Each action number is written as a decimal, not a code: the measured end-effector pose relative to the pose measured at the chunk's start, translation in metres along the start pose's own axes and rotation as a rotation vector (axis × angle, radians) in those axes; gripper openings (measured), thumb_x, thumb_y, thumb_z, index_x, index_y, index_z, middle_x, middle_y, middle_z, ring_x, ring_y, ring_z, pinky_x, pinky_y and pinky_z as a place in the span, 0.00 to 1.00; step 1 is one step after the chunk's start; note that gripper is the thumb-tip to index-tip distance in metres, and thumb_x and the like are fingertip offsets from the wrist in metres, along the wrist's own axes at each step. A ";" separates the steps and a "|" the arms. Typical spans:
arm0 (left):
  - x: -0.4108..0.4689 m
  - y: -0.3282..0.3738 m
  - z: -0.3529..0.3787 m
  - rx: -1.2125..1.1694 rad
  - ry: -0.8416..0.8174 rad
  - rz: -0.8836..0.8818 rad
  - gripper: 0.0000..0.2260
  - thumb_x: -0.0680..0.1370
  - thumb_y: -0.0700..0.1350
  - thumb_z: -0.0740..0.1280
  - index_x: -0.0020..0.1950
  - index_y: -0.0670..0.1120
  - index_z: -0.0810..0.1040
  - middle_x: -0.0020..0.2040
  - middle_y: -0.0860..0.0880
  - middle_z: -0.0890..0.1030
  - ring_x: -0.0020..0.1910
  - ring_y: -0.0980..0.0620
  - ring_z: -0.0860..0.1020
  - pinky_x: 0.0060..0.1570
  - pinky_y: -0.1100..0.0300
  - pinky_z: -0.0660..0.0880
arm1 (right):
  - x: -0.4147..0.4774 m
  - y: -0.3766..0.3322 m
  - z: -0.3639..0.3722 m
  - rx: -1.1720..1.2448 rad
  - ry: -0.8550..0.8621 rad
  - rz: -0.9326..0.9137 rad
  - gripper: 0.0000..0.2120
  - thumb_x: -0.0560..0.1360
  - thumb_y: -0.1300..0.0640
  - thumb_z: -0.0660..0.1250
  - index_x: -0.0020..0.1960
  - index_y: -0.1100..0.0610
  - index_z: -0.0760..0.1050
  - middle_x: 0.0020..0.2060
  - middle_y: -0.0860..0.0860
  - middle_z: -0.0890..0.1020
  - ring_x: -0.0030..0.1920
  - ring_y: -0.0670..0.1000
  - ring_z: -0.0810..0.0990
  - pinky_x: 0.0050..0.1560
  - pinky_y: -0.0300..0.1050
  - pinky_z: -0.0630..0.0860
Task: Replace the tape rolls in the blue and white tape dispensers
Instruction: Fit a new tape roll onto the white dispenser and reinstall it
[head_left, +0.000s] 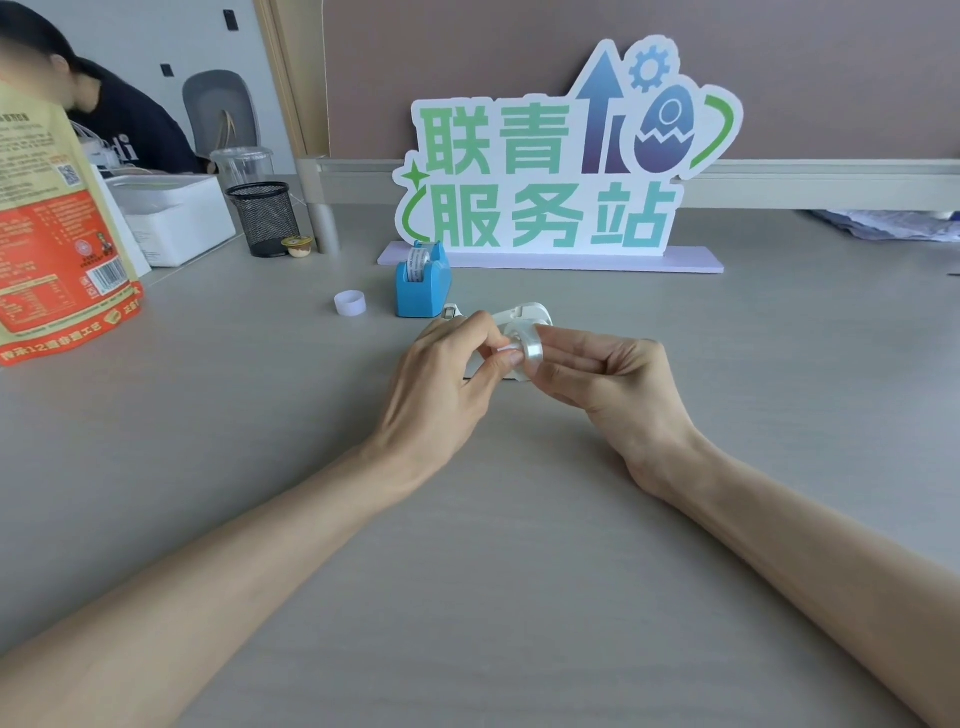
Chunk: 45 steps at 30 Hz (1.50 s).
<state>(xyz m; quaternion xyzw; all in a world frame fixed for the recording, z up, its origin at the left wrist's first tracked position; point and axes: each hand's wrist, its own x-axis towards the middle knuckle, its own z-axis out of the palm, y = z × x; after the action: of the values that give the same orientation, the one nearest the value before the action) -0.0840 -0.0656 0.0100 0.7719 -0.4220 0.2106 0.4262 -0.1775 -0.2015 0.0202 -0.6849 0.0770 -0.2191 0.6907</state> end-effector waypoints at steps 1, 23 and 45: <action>0.000 0.000 0.000 0.000 0.003 -0.001 0.06 0.76 0.44 0.68 0.42 0.43 0.77 0.35 0.64 0.72 0.39 0.64 0.70 0.37 0.72 0.62 | 0.000 0.000 0.000 -0.004 0.001 -0.002 0.14 0.71 0.67 0.73 0.55 0.58 0.82 0.47 0.51 0.87 0.53 0.45 0.84 0.60 0.42 0.77; 0.001 0.001 -0.006 -0.030 -0.009 0.052 0.06 0.76 0.41 0.69 0.41 0.40 0.77 0.31 0.62 0.70 0.37 0.67 0.69 0.38 0.73 0.62 | 0.004 0.006 -0.003 -0.053 -0.003 -0.023 0.17 0.71 0.67 0.73 0.59 0.62 0.80 0.52 0.54 0.86 0.56 0.48 0.83 0.63 0.47 0.76; 0.001 0.006 -0.006 -0.142 -0.008 -0.133 0.05 0.76 0.45 0.70 0.47 0.44 0.79 0.30 0.67 0.74 0.28 0.64 0.71 0.30 0.73 0.63 | 0.004 0.001 -0.003 -0.006 -0.053 -0.055 0.14 0.74 0.67 0.70 0.58 0.59 0.81 0.49 0.51 0.87 0.52 0.46 0.84 0.57 0.40 0.79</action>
<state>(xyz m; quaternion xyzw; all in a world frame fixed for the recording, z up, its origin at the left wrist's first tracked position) -0.0880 -0.0627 0.0169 0.7669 -0.3854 0.1482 0.4913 -0.1749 -0.2057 0.0200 -0.6943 0.0404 -0.2195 0.6842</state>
